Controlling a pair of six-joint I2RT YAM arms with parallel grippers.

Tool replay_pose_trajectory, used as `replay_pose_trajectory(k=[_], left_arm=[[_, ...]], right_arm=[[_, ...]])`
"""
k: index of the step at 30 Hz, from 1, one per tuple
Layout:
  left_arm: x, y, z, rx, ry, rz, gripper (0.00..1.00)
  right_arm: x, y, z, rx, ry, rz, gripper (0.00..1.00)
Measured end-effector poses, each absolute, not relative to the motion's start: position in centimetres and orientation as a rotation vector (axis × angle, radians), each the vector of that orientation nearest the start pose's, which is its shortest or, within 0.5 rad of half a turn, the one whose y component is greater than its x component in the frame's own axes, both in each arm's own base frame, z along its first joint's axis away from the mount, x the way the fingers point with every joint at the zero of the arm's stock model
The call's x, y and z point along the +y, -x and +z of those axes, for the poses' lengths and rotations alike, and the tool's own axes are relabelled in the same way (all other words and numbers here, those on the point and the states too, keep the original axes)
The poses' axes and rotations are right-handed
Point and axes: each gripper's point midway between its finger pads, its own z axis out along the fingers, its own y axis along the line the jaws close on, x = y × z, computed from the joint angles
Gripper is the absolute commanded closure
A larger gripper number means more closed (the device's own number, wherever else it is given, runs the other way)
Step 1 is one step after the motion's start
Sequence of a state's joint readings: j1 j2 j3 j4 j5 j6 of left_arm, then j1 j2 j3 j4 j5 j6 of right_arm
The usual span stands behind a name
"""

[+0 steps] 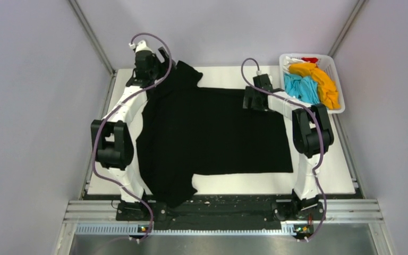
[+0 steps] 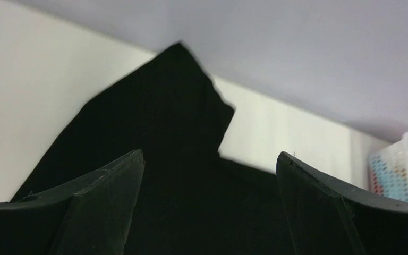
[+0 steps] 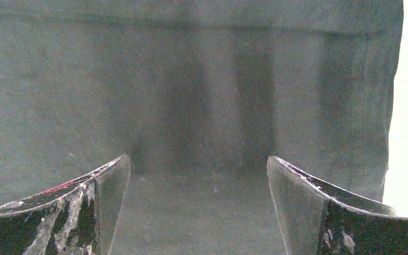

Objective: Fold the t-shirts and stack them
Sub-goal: Flatten out the tshirt

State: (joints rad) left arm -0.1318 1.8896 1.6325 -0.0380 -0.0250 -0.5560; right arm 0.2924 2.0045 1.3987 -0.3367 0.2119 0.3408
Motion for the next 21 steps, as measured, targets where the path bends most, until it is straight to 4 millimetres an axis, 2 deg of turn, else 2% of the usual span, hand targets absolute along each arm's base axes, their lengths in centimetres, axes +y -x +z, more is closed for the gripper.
replay_pose_trajectory(k=[1,3,8,11,15,21], left_arm=[[-9.0,-56.6,24.8,1.860,0.419,-0.437,0.01],[-8.2,-54.6,22.1,1.920,0.439,-0.414,0.01],[-7.3,-49.7,10.8,2.217,0.514,-0.361,0.02],[-7.2,-48.1,7.2,2.340,0.559,-0.370,0.03],[-6.8,-47.4,5.7,2.392,0.599,-0.402,0.04],[-4.9,-47.0,5.2,2.401,0.663,-0.373,0.03]], right_arm=[[11.8,-47.2,4.2,2.468,-0.147,0.007,0.01],[12.3,-48.7,5.1,2.429,-0.151,0.025,0.01],[13.4,-52.5,5.8,2.350,-0.158,0.056,0.01],[13.6,-53.3,5.0,2.345,-0.159,0.058,0.01],[13.5,-53.9,3.6,2.348,-0.162,0.042,0.01],[13.4,-55.8,3.8,2.309,-0.186,0.050,0.01]])
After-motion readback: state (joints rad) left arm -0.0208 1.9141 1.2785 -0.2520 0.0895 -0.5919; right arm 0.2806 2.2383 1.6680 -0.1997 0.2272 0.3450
